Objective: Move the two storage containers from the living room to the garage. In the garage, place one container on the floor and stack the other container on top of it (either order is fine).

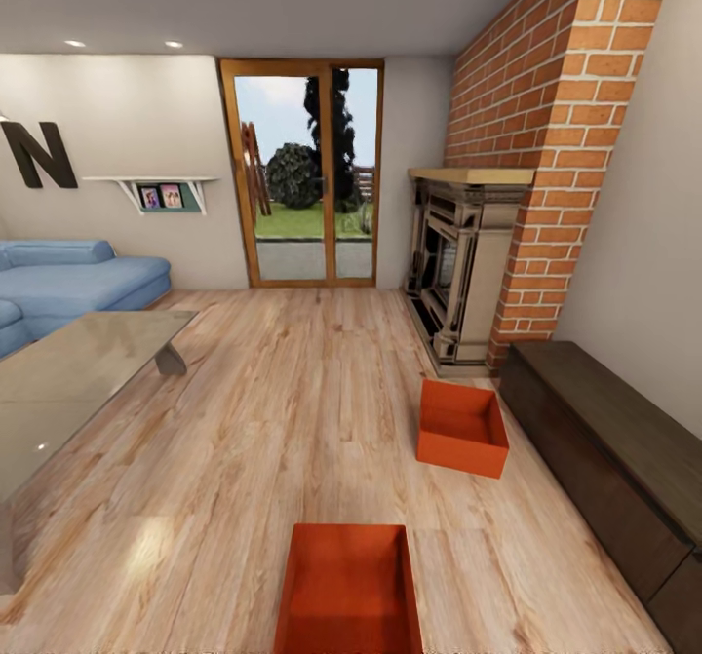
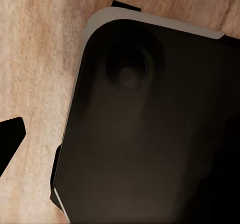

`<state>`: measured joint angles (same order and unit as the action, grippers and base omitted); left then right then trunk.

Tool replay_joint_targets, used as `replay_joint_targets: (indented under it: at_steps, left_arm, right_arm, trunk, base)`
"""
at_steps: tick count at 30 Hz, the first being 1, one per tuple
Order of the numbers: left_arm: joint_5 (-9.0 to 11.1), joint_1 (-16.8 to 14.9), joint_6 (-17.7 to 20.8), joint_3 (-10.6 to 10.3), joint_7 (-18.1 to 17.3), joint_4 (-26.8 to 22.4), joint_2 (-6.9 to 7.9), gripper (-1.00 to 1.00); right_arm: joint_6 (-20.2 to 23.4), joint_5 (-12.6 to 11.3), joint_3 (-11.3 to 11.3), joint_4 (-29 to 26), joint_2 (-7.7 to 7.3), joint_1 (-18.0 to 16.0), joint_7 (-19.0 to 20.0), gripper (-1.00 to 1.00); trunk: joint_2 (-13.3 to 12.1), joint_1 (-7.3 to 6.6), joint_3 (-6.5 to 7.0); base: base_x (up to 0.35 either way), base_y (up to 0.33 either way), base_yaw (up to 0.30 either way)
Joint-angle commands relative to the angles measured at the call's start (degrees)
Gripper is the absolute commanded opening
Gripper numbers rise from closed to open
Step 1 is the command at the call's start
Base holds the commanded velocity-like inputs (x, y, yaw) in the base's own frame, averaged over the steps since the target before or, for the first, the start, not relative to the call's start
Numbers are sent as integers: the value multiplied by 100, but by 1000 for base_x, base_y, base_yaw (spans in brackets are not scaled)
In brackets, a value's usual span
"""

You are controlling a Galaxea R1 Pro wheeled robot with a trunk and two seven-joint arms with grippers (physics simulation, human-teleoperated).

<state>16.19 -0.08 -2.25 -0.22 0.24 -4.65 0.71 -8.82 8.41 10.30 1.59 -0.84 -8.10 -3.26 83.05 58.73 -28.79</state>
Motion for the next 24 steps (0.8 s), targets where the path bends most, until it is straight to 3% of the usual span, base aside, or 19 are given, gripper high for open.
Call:
replay_joint_targets:
  at_steps: [1, 24]
  left_arm:
    - [25, -1, -12, -3, 3, -1, 0, 100]
    - [24, -1, -12, -6, 3, -3, 8, 100]
  right_arm:
    - [-25, 59, 11, 17, 0, -7, -32, 100]
    - [-14, 41, 7, 26, 3, -6, 133, 100]
  trunk:
    - [3, 0, -15]
    - [3, 0, -229]
  base:
    - [0, 0, 0]
    - [0, 0, 0]
